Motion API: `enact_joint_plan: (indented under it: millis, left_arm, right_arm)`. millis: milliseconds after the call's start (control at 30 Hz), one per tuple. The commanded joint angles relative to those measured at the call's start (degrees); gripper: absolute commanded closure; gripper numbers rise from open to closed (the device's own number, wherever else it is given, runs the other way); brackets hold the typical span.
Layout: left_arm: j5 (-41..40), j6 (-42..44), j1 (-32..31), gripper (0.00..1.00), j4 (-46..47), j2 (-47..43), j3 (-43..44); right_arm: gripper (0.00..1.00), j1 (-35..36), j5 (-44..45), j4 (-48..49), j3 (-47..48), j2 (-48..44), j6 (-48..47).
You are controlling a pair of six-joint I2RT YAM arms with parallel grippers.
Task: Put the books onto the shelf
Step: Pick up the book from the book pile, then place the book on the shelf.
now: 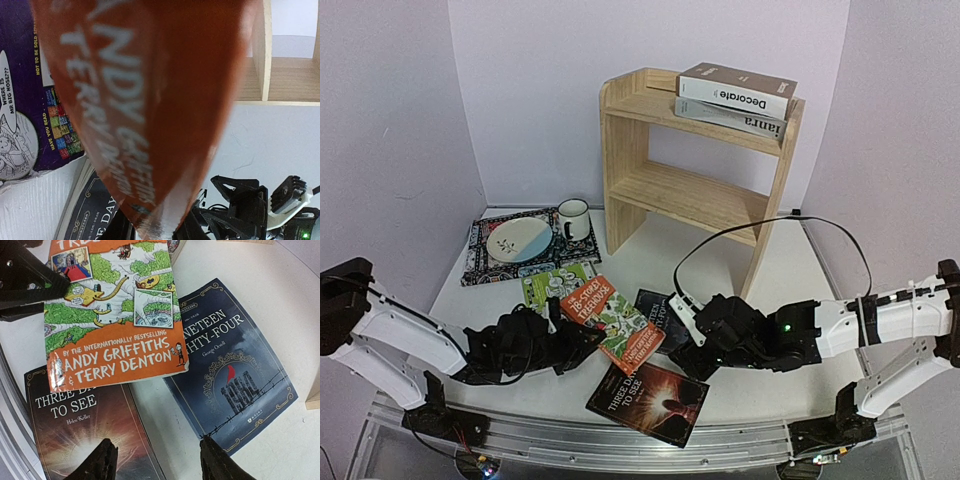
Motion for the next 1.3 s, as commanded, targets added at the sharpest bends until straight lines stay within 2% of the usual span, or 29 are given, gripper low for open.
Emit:
enact_joint_plan:
  millis: [0,167,300,433,500,600,700,900,1067,1267]
  left_arm:
    - [-0.5,7.6,-0.2,1.0,-2.5,-7.0,4.3]
    - [1.9,19.1,-0.1,1.0,-19.4,-14.5,9.9]
    - [3.7,32.1,-0.1,1.0,-32.9,-20.9,14.4]
    - [9.8,47.9,-0.1,1.0,-44.8,-25.3,20.3]
    - [12.1,52.3,-0.1,1.0,-49.1,-27.1,21.8]
    - [15.4,58.8,-0.1,1.0,-50.5,-29.3,22.3]
    - [15.4,62.7,-0.1,1.0,-52.1,-29.5,23.1]
    - [16.3,68.5,-0.1,1.0,-53.0,-26.6,25.9]
    - [14.4,69.7,-0.1,1.0,-52.8,-25.5,27.4]
    - [15.0,71.4,-0.1,1.0,-52.8,-24.0,28.5]
  right_arm:
    - [0.44,0.2,3.2,-1.4,-0.2,-3.3,-0.6]
    - [0.44,0.2,4.4,-1.4,-0.4,-6.4,-1.6]
    - [0.44,0.2,5.8,-1.4,-0.4,-8.4,-2.9]
    - [0.44,0.2,6.2,-0.6,-0.4,-10.1,-4.1]
    - [0.44,0.2,6.0,0.1,-0.5,-10.7,-4.7]
    - [0.44,0.2,5.6,1.2,-0.5,-11.3,-5.2]
    - [0.44,0.2,5.2,1.7,-0.5,-11.9,-5.3]
    - [0.44,0.2,4.5,2.4,-1.6,-14.1,-5.4]
    - [0.43,0.2,4.6,2.5,-3.0,-16.2,-5.6]
    - [0.32,0.2,-0.5,2.7,-2.6,-16.7,-7.4]
